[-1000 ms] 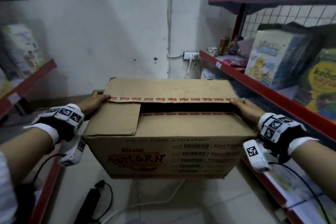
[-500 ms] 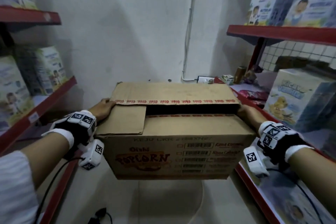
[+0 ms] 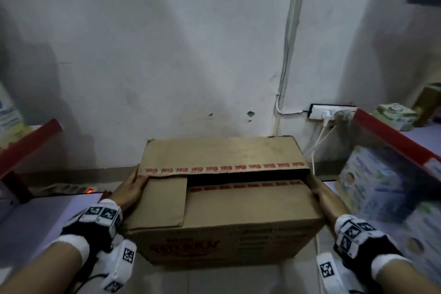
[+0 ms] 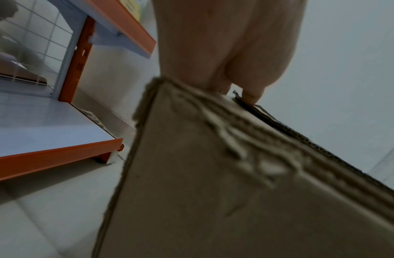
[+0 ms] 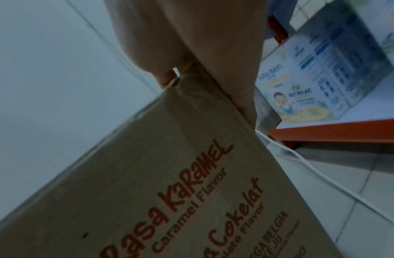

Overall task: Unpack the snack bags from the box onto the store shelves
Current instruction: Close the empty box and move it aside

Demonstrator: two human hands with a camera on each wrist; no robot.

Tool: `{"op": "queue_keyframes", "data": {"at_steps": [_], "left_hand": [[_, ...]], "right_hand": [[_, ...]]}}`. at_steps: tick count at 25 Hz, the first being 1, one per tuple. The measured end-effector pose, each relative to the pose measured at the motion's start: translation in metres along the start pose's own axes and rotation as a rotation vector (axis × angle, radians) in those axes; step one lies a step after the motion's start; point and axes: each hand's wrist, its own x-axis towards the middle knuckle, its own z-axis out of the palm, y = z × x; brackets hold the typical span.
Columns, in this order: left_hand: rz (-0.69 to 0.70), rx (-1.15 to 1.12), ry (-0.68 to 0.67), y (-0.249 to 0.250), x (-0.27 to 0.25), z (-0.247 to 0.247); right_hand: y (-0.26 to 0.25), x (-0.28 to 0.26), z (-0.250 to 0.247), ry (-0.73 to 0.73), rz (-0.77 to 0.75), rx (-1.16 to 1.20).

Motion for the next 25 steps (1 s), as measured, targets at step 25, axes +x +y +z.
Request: {"op": "queue_keyframes", "data": {"at_steps": [25], "left_hand": [[-0.009,0.137,0.332,-0.042,0.101,0.063]], "right_hand": [[-0.001,0.079,0.062,0.112,-0.347,-0.468]]}}
